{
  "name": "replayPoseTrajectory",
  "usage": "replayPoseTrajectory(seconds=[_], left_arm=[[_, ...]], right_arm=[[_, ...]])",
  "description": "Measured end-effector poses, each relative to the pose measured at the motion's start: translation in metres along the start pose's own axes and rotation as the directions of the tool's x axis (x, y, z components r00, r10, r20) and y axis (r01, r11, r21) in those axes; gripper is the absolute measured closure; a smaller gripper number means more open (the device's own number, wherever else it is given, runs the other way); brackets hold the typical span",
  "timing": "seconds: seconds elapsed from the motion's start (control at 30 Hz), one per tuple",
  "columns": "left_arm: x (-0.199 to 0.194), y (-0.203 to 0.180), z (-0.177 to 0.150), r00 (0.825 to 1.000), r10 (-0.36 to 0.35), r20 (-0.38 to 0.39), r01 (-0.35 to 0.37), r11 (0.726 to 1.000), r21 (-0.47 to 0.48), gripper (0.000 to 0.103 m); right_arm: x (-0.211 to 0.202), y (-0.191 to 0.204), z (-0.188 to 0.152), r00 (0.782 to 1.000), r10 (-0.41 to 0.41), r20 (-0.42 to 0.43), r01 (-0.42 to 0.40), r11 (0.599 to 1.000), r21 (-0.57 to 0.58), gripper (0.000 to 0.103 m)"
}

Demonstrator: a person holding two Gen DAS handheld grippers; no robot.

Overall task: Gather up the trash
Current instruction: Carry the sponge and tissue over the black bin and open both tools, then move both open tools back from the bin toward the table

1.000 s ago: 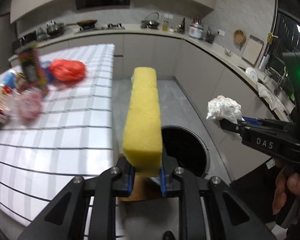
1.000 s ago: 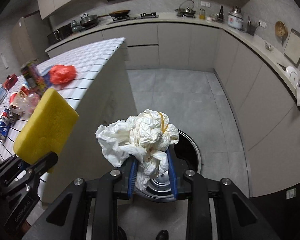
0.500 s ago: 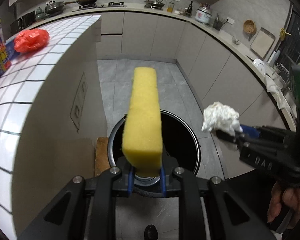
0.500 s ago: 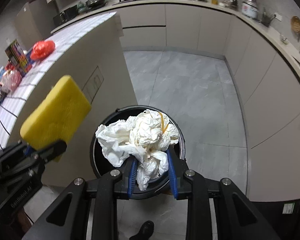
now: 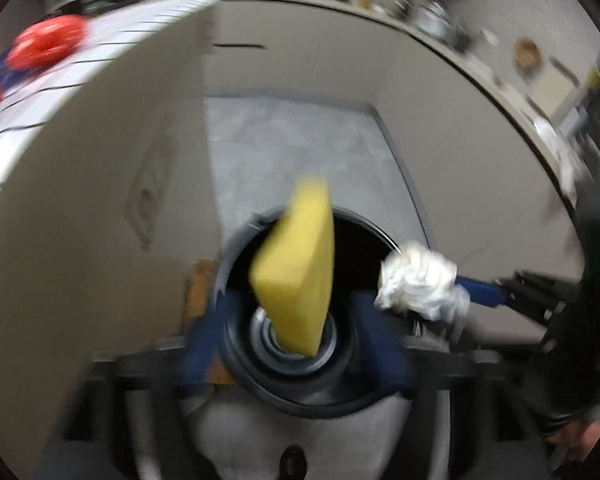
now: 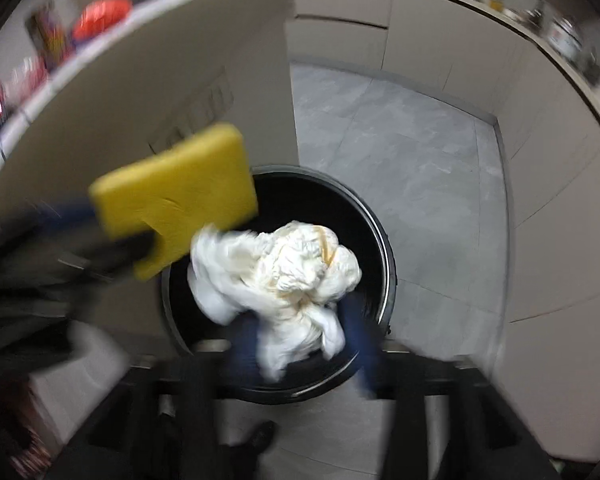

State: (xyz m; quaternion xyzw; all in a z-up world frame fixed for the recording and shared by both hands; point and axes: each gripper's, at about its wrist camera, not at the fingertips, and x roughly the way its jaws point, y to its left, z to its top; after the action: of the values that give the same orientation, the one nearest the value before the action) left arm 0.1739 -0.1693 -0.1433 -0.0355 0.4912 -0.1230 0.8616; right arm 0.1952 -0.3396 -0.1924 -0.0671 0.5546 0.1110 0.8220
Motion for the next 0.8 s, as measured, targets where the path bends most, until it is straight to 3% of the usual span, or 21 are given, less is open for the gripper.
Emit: replayPoseTrajectory(seconds=[0.03,0.07,0.27,0.63,0.8], left_arm=[[-0.006,0.006,0.002,1.000,0.008,0.014,-0.007,1.000,-0.022,0.017],[-0.016,0.013,0.004,0.999,0.030,0.038,-0.028,0.999,-0.042,0.017],[-0.039,0.016,0.001,0.994,0.070,0.081,-0.069,0.997,-0.017,0.017],[-0.020,0.001,0.003,0.999,0.053,0.010,-0.053,0.999,0.000,0.017],[-0.043,-0.015,0.009,0.993,0.104,0.064,-0.107,0.993,0.050,0.006]], right_arm=[[0.004,0.001,0.000,1.000,-0.001,0.003,0.001,1.000,-0.017,0.002],[0.005,0.001,-0.001,1.000,0.005,0.012,-0.004,1.000,-0.026,0.000],[0.001,-0.008,0.000,1.000,0.024,0.020,-0.025,0.999,0.038,0.000],[-0.010,-0.016,-0.001,1.000,-0.015,0.003,0.014,0.996,0.090,0.000],[-0.035,-0.029,0.002,0.999,-0.021,0.027,0.017,0.989,0.147,0.000]])
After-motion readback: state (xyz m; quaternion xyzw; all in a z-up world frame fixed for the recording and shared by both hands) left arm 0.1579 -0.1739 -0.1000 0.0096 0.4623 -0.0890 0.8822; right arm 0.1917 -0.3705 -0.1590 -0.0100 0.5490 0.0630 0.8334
